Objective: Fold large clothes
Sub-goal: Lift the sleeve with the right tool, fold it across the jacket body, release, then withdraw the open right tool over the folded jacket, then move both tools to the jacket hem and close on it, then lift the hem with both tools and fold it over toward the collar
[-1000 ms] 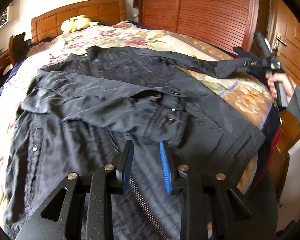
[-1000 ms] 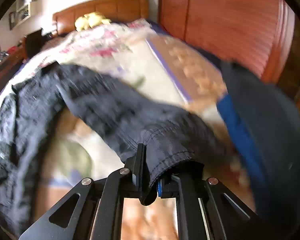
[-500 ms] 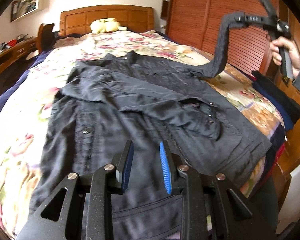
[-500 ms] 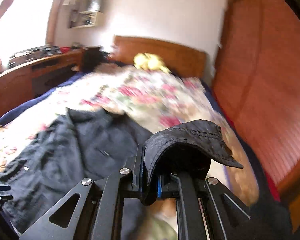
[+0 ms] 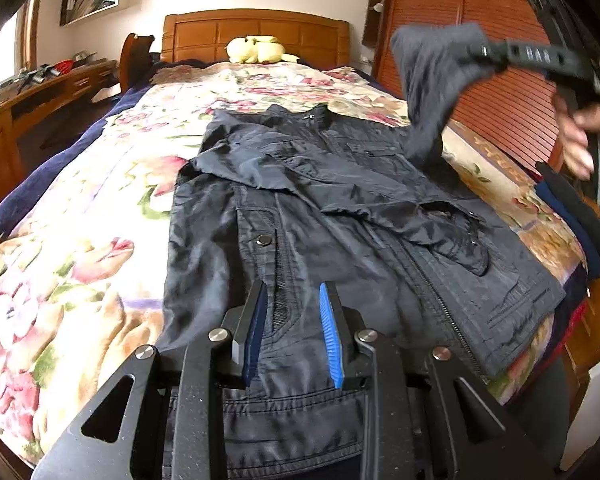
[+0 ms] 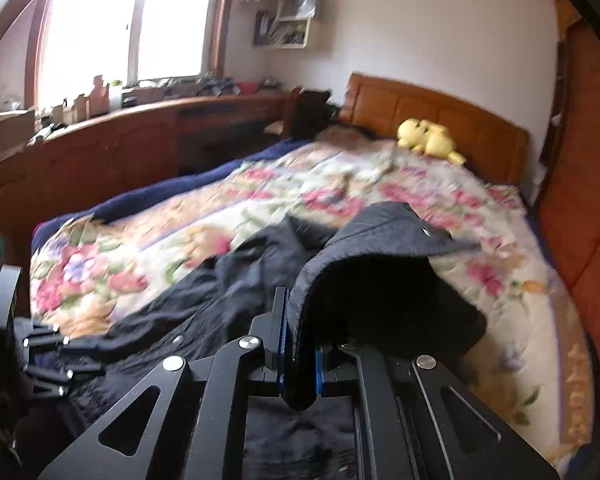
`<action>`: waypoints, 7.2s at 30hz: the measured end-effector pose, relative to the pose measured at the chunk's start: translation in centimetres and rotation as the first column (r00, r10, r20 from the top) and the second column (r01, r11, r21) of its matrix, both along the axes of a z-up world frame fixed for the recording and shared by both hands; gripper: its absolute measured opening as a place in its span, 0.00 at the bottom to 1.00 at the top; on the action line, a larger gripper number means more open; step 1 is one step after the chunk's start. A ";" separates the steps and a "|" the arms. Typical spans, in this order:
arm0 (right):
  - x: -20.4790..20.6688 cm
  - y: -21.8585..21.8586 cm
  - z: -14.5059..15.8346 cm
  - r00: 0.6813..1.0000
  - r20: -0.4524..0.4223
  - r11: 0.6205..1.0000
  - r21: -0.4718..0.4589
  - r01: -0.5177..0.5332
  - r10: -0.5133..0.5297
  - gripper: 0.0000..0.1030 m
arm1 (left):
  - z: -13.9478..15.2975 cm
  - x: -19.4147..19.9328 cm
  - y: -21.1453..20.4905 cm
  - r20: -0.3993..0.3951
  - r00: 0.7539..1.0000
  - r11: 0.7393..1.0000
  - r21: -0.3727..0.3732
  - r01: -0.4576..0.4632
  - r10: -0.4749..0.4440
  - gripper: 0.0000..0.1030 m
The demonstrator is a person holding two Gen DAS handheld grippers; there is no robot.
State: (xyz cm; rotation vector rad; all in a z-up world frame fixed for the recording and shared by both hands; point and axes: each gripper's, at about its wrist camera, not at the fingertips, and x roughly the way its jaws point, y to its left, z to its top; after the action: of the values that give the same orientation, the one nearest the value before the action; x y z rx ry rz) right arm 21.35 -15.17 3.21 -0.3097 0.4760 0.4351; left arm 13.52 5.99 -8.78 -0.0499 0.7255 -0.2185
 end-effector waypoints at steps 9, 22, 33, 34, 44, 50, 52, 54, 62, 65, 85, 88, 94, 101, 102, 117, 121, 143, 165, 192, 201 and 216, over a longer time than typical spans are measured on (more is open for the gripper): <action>2.3 2.2 -4.9 0.994 -0.088 0.997 0.049 -0.059 0.063 0.09 | -0.2 -0.2 0.7 0.002 1.000 1.000 0.004 -0.030 0.030 0.27; 2.9 0.9 -5.4 0.977 -0.198 0.996 0.016 -0.083 0.085 0.37 | -0.3 -0.1 1.7 -0.006 0.998 0.998 0.002 -0.062 0.062 0.27; 2.0 -3.7 -7.8 0.982 -0.182 0.999 -0.009 0.040 -0.041 0.52 | -0.6 2.6 -0.9 -0.046 0.998 0.999 -0.040 0.032 -0.034 0.27; 2.0 -4.3 -8.4 0.979 -0.193 0.998 -0.015 0.055 -0.057 0.52 | -0.8 3.1 -1.4 -0.057 0.997 0.998 -0.047 0.050 -0.053 0.27; 2.6 -10.5 -11.8 0.941 -0.246 0.972 -0.019 0.233 -0.231 0.52 | -2.6 5.8 -5.4 -0.131 0.982 0.990 0.009 0.140 -0.138 0.29; 5.2 -13.6 -10.2 0.915 -0.261 0.946 0.018 0.322 -0.307 0.52 | -3.0 5.8 -6.5 -0.138 0.977 0.986 0.017 0.167 -0.163 0.29; 7.3 -14.3 -9.9 0.907 -0.247 0.937 -0.010 0.348 -0.340 0.52 | -3.1 5.9 -6.7 -0.138 0.977 0.985 0.019 0.169 -0.165 0.29; 9.3 -15.0 -9.4 0.899 -0.230 0.927 -0.043 0.373 -0.373 0.52 | -3.1 5.9 -6.7 -0.135 0.977 0.985 0.019 0.169 -0.165 0.29; 20.1 -16.5 -9.8 0.865 -0.240 0.893 -0.015 0.450 -0.441 0.52 | -4.2 6.3 -6.1 -0.126 0.981 0.989 0.014 0.150 -0.147 0.29; 22.9 -17.3 -9.8 0.855 -0.239 0.876 0.037 0.481 -0.459 0.52 | -4.7 6.3 -6.1 -0.117 0.983 0.989 0.008 0.145 -0.143 0.29; 32.0 -17.8 -14.1 0.800 -0.350 0.869 -0.104 0.484 -0.488 0.52 | -6.0 6.1 -5.7 -0.083 0.986 0.990 -0.025 0.140 -0.142 0.29; 33.2 -16.9 -12.5 0.827 -0.321 0.881 -0.060 0.469 -0.462 0.52 | -6.1 6.1 -5.7 -0.082 0.987 0.990 -0.024 0.140 -0.142 0.29; 37.7 -15.0 -13.7 0.815 -0.337 0.882 -0.157 0.445 -0.471 0.52 | -6.2 6.0 -5.8 -0.076 0.987 0.990 -0.019 0.139 -0.140 0.29; 38.2 -16.2 -15.1 0.765 -0.295 0.820 -0.241 0.520 -0.572 0.52 | -6.3 6.1 -5.8 -0.083 0.987 0.991 -0.017 0.136 -0.137 0.29; 37.1 -16.2 -14.6 0.775 -0.285 0.825 -0.228 0.517 -0.564 0.52 | -6.3 6.1 -5.8 -0.087 0.987 0.990 -0.015 0.137 -0.138 0.29; 9.9 -16.1 -14.2 0.890 -0.214 0.915 -0.125 0.384 -0.403 0.52 | -4.3 1.9 -0.9 -0.114 0.993 0.998 0.054 0.041 -0.034 0.30; 4.9 -16.8 -15.0 0.886 -0.231 0.915 -0.086 0.393 -0.402 0.52 | -4.1 0.1 2.0 -0.128 0.991 0.997 0.078 -0.022 0.032 0.30; -3.5 -13.1 -14.5 0.924 -0.130 0.929 -0.139 0.343 -0.360 0.52 | -3.3 -4.7 4.5 -0.172 0.980 0.983 0.173 -0.068 0.098 0.32; -4.8 -13.9 -15.5 0.913 -0.169 0.927 -0.116 0.356 -0.371 0.52 | -6.2 -2.3 7.3 -0.183 0.967 0.980 0.117 -0.159 0.179 0.62; -6.9 -15.2 -16.5 0.854 -0.358 0.921 -0.048 0.387 -0.377 0.60 | -5.0 -5.6 6.9 -0.175 0.982 0.997 0.006 -0.077 0.076 0.47; -6.7 -15.5 -16.2 0.872 -0.382 0.926 0.092 0.367 -0.307 0.16 | -2.8 -5.9 5.9 -0.107 0.994 0.999 0.007 -0.033 0.034 0.05; -15.4 -16.7 -4.2 0.954 -0.083 0.911 0.284 0.300 -0.288 0.10 | 11.8 -12.3 4.7 0.249 0.968 1.000 -0.002 0.024 -0.023 0.05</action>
State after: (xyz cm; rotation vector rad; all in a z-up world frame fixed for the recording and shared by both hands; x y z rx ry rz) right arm 5.91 -31.89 -0.99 0.0604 0.4802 0.2120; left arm 1.19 10.70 3.03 -0.0179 0.4753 -0.2447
